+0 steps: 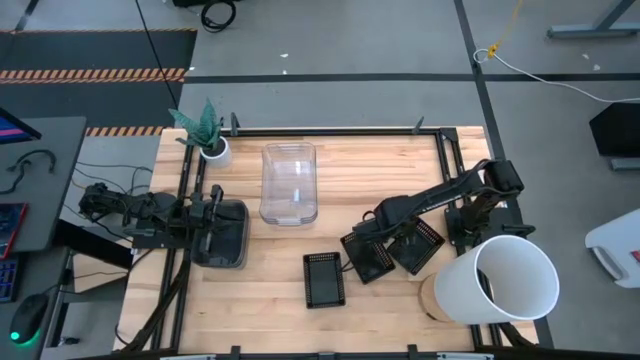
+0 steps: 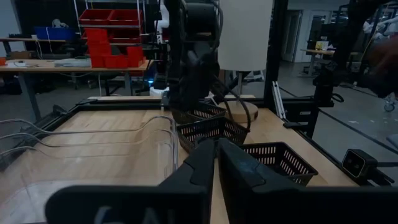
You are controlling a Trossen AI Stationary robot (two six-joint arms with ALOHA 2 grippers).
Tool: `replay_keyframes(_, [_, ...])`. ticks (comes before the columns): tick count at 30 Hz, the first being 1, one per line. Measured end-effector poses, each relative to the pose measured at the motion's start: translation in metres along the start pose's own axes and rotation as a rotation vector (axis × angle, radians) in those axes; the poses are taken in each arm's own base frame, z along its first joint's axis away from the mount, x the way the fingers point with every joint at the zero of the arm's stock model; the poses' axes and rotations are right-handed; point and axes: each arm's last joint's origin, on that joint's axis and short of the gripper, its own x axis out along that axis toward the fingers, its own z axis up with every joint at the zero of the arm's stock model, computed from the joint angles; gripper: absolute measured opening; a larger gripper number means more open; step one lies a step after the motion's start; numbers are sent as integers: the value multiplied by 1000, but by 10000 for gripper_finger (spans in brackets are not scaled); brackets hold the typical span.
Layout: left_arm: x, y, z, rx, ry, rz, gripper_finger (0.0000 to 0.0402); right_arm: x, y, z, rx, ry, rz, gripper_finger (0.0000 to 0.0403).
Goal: Stack baskets by color
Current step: Stack the right black basket on the center black basket
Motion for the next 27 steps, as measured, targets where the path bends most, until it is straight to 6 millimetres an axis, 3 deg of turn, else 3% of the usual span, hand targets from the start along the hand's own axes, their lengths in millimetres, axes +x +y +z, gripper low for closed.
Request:
replay_keyframes(8, [0,0,0,0,0,0,33,16,0,0,-92,-63,-103,161])
replay_keyframes(16, [0,0,0,0,0,0,27,31,3,2,-115,-77,-32,149])
replay_keyframes(25, [0,0,0,0,-1,0,34,31,3,0,-97,-65,-32,19])
replay_keyframes(27, [0,0,0,0,0,0,31,31,2,0,-95,-58,-35,13])
